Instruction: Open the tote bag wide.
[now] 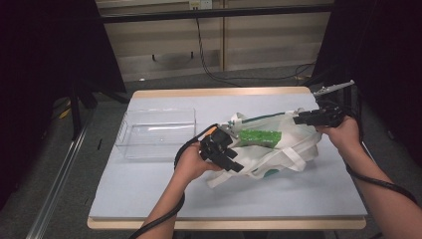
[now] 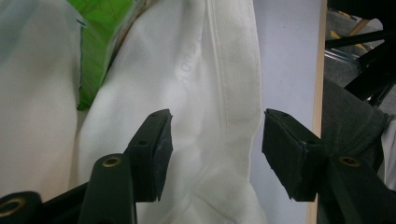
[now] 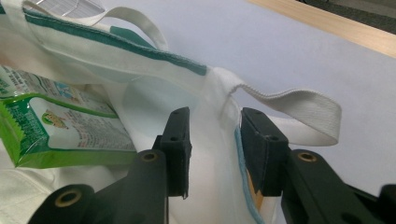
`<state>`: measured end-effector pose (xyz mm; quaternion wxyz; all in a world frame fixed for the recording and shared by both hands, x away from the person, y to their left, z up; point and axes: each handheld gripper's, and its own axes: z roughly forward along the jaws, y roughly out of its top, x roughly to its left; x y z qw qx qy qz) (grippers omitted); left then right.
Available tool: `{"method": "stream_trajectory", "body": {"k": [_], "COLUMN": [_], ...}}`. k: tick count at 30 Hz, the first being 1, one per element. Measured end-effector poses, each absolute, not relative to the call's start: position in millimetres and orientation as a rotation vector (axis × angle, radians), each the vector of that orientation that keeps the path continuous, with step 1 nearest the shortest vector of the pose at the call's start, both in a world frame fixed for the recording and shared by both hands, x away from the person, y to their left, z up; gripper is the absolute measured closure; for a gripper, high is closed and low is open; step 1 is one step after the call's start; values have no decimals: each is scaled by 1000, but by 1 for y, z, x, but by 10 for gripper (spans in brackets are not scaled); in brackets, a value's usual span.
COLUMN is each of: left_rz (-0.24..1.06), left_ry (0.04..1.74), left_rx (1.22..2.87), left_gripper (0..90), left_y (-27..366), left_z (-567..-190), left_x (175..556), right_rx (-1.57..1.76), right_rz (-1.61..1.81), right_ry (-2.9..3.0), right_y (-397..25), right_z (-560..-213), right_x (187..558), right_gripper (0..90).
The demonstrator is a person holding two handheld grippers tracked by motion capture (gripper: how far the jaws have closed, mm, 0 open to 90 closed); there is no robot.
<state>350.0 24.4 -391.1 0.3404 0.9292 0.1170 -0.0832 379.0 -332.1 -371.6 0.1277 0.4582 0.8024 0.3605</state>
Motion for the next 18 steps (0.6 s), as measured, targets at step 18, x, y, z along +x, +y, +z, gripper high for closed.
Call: {"method": "stream_trajectory", "body": {"k": [18], "left_rz": [-145], "left_ry": [327], "left_rx": [2398], "left_gripper": [456], "left_y": [27], "left_z": [-372], "left_x": [358], "right_rx": [1304], "right_rz": [1058], "right_ry": [2329], "right_y": [-328], "right_z": [-363], "right_x": [371], "right_gripper": [535]}}
